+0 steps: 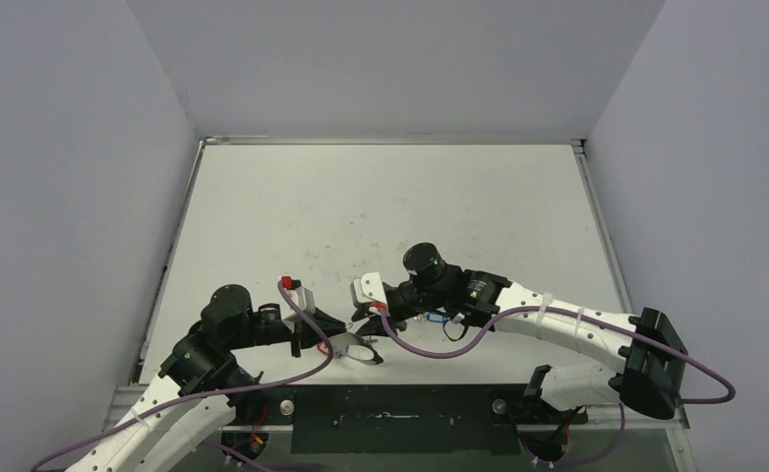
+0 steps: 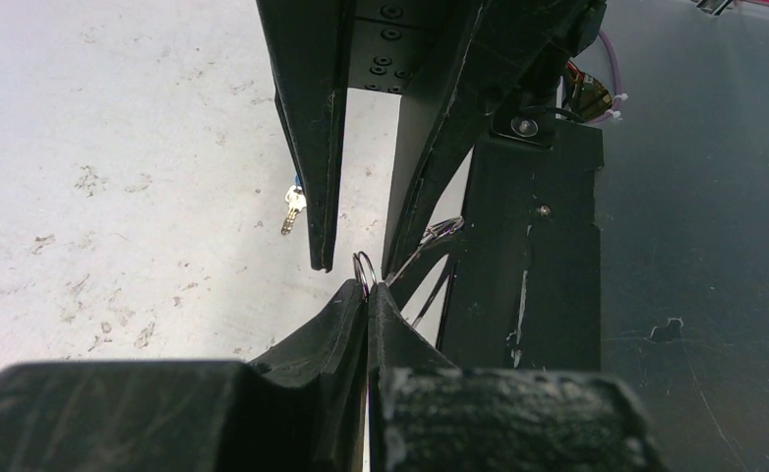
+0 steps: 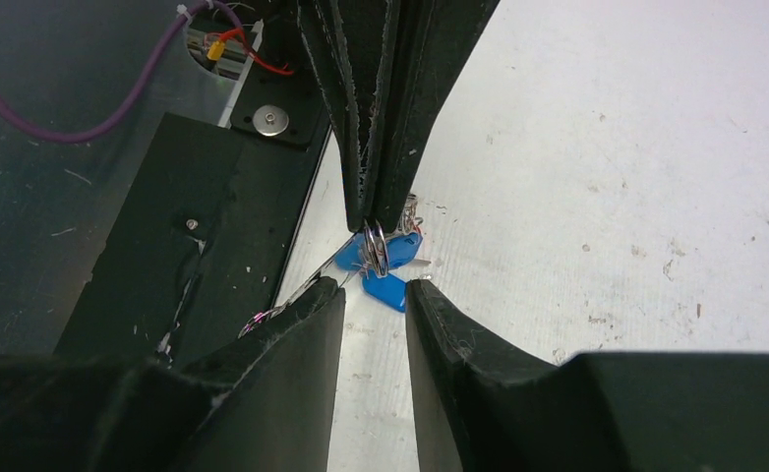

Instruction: Put the keys on the keyring

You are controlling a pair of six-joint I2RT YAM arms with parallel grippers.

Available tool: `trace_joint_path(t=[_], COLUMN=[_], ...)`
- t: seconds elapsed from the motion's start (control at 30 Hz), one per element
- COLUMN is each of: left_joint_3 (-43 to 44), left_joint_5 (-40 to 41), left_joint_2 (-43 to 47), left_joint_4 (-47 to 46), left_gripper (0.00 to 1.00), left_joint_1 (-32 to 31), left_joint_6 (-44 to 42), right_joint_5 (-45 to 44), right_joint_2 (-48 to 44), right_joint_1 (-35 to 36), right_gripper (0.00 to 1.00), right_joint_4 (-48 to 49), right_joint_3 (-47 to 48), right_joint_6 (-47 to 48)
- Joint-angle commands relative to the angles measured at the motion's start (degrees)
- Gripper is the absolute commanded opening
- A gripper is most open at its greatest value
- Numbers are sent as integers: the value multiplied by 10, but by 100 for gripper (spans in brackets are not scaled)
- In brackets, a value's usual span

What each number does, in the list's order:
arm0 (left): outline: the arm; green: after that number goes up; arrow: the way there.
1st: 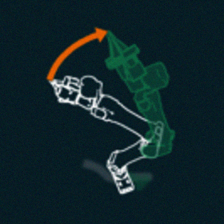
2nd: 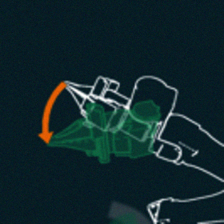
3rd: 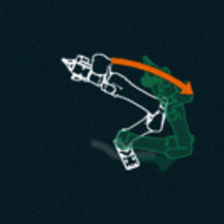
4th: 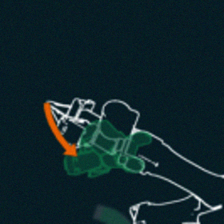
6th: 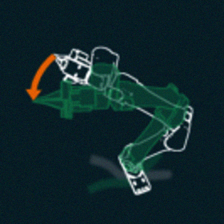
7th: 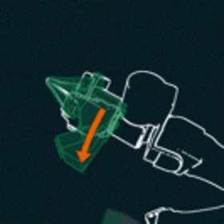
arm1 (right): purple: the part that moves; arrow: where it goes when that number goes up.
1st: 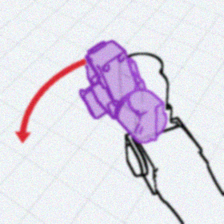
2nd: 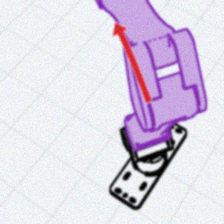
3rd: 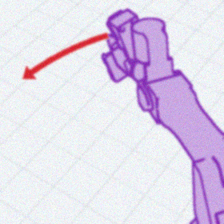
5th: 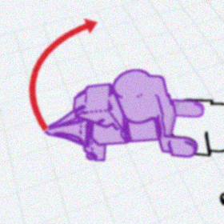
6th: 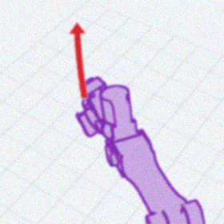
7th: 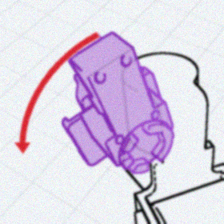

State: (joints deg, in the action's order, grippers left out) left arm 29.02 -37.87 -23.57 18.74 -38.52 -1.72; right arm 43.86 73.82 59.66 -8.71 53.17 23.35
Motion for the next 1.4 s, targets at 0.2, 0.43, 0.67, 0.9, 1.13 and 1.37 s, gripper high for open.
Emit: trace_joint_path(t=[0.2,0.43,0.67,0.9,1.13,1.37], left_joint_3=[17,15,14,15,13,-54], left_joint_5=[-21,-24,-25,-14,70,129], left_joint_2=[-4,-7,-9,-8,52,165], left_joint_4=[-38,-42,-43,-37,-16,-67], left_gripper=[0,0,0,0,29,39], left_joint_1=[2,1,1,2,2,1], left_joint_6=[9,11,12,7,5,45], right_joint_5=[11,7,17,18,-27,-59], right_joint_2=[-10,-12,-5,-9,-24,-47], right_joint_1=[2,2,2,2,2,2], right_gripper=[33,25,6,0,0,0], right_joint_4=[48,59,67,82,215,362], right_joint_3=[30,32,33,23,-30,-104], right_joint_6=[-11,-22,-26,-46,-160,-264])
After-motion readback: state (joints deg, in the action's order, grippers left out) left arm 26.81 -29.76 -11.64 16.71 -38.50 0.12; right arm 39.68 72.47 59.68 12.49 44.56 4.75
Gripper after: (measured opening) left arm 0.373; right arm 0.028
